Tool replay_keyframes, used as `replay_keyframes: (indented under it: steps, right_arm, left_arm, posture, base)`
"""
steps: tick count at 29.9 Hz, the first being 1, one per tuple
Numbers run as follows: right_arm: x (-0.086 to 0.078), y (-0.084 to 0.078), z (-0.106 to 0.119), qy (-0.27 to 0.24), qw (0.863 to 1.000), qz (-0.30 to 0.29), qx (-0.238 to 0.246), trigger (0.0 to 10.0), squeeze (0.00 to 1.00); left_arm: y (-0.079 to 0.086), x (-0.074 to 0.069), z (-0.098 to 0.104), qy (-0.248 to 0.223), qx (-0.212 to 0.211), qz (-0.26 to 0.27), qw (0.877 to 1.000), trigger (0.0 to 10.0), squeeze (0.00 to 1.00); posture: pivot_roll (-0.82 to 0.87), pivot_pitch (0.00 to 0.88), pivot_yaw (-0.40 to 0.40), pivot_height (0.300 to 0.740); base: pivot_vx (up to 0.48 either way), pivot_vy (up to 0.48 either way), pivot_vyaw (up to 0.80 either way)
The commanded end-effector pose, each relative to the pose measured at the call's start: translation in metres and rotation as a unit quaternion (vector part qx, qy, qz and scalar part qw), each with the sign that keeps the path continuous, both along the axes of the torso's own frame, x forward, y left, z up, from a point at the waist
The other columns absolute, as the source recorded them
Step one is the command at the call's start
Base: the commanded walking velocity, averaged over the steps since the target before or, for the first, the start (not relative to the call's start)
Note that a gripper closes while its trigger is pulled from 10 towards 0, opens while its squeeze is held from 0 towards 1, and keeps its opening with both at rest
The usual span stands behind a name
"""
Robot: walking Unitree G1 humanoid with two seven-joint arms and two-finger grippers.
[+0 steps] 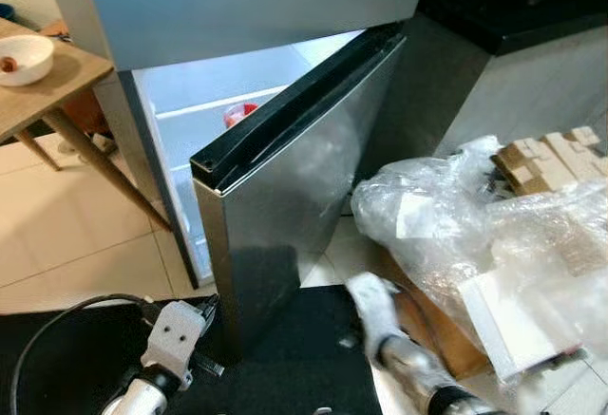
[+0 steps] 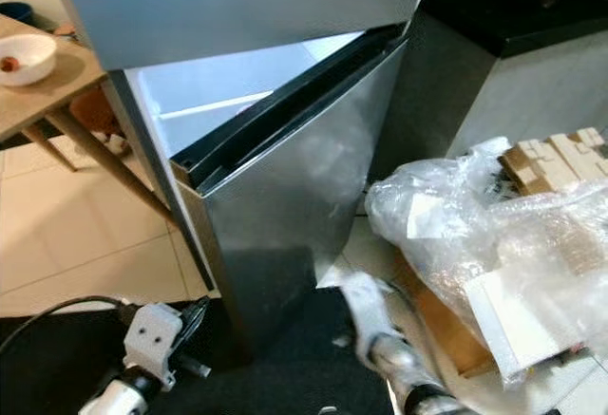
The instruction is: Restocking fridge
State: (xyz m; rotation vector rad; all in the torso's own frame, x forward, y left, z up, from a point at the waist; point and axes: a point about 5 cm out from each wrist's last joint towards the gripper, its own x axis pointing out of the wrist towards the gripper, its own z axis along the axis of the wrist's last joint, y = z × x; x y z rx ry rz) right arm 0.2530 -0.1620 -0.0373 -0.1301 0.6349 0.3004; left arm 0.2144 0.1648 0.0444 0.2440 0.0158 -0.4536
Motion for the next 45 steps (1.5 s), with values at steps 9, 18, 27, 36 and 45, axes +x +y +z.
replay_keyframes:
  steps: [9,18,27,36,45]
  right_arm:
    - [0.006,0.01,0.014,-0.082,0.992,-0.031,0.085,10.0,0.0]
    - [0.019,0.021,0.029,-0.129,0.985,-0.031,0.11,10.0,0.0]
    - [0.021,0.02,0.032,-0.136,0.984,-0.028,0.114,10.0,0.0]
    - [0.021,0.018,0.032,-0.138,0.984,-0.03,0.112,10.0,0.0]
    - [0.024,0.02,0.034,-0.142,0.983,-0.03,0.117,10.0,0.0]
  left_arm:
    - [-0.058,0.031,0.002,0.02,-0.026,-0.117,0.993,10.0,0.0]
    - [-0.078,0.059,0.008,0.011,-0.003,-0.129,0.992,10.0,0.0]
    - [-0.063,0.066,0.004,0.034,-0.011,-0.131,0.991,10.0,0.0]
    - [-0.046,0.073,0.005,0.035,-0.006,-0.113,0.993,10.0,0.0]
    - [0.005,0.089,0.016,0.008,0.031,-0.013,0.999,10.0,0.0]
  posture:
    - [-0.1,0.136,-0.026,0.74]
    - [-0.11,0.131,-0.012,0.74]
    - [-0.1,0.136,-0.025,0.74]
    - [-0.1,0.138,-0.026,0.74]
    - [-0.1,0.135,-0.03,0.74]
  base:
    - [0.0,0.0,0.0]
    - [0.0,0.0,0.0]
    - [0.0,0.0,0.0]
    - [0.0,0.0,0.0]
    - [0.0,0.0,0.0]
